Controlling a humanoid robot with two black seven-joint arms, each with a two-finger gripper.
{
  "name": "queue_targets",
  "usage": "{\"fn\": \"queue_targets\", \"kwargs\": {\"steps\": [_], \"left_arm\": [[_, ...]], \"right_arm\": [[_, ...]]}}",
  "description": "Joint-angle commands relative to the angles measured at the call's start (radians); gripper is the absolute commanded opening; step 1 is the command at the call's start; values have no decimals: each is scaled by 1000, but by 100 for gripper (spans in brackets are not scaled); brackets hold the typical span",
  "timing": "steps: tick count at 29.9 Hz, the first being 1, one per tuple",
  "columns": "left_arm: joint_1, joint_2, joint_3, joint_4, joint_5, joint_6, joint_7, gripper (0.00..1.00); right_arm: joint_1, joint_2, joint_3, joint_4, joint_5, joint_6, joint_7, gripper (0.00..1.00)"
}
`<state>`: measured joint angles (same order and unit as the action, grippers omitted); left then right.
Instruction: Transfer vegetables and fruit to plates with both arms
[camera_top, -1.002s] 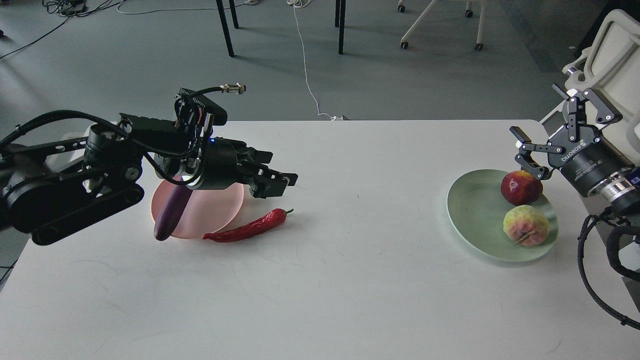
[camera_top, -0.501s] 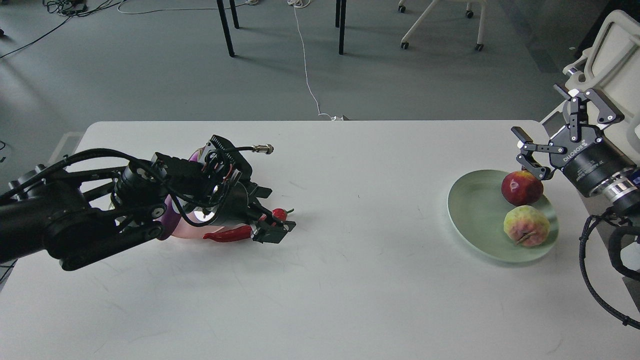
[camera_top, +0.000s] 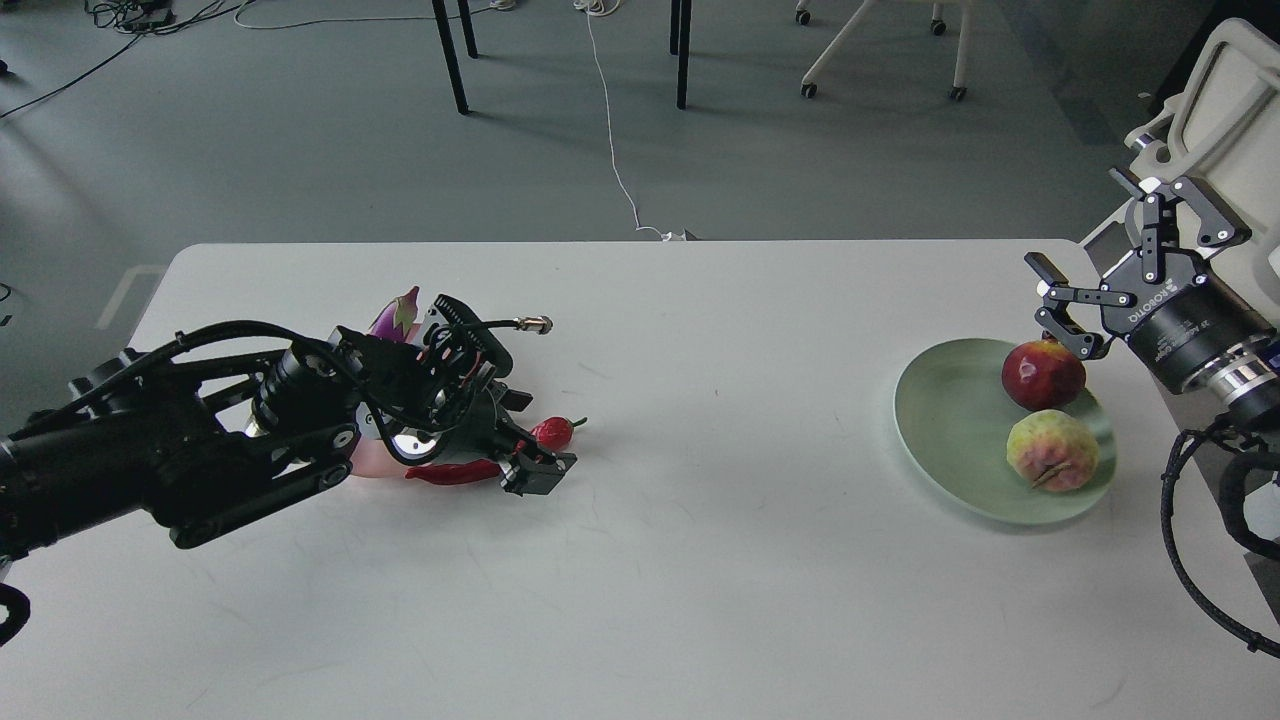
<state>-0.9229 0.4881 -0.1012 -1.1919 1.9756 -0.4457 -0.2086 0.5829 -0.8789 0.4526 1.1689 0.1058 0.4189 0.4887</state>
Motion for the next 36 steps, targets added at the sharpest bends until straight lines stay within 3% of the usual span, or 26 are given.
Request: {"fn": "queue_targets", "kwargs": {"steps": [1,6,8,10,11,17,20,23,26,31,36], "left_arm": [[7,-2,-2,11,-3,-21,8,78],[6,-17,-2,37,-4,-43,8,57],[7,-19,-3,44,-3,-43,8,41],[6,-19,-5,43,-1,-43,9,17],[4,-20,-6,43,-1,-43,11,14],[-11,-29,-26,25,-43,-43,34,11],[-13,-16,-87,-11,-231,-43,142,11],[-16,18,-127,-41,-442,-43,289,11],[-56,36,-129,-48,-562,-43,363,12],[-62,89,-126,-34,-647,-43,399,12],[-30,115,-123,12,-652,-43,394,15]], "right_arm": [[0,0,0,0,0,0,0,99],[0,0,0,0,0,0,0,99],[0,0,0,0,0,0,0,99],[0,-2,0,2,0,0,0,98],[0,-5,0,3,0,0,0,99],[0,-11,0,8,0,0,0,98],[0,-12,0,9,0,0,0,99],[0,-12,0,9,0,0,0,98],[0,-11,0,12,0,0,0,99],[0,-11,0,12,0,0,0,99],[0,-9,0,14,0,0,0,99]]}}
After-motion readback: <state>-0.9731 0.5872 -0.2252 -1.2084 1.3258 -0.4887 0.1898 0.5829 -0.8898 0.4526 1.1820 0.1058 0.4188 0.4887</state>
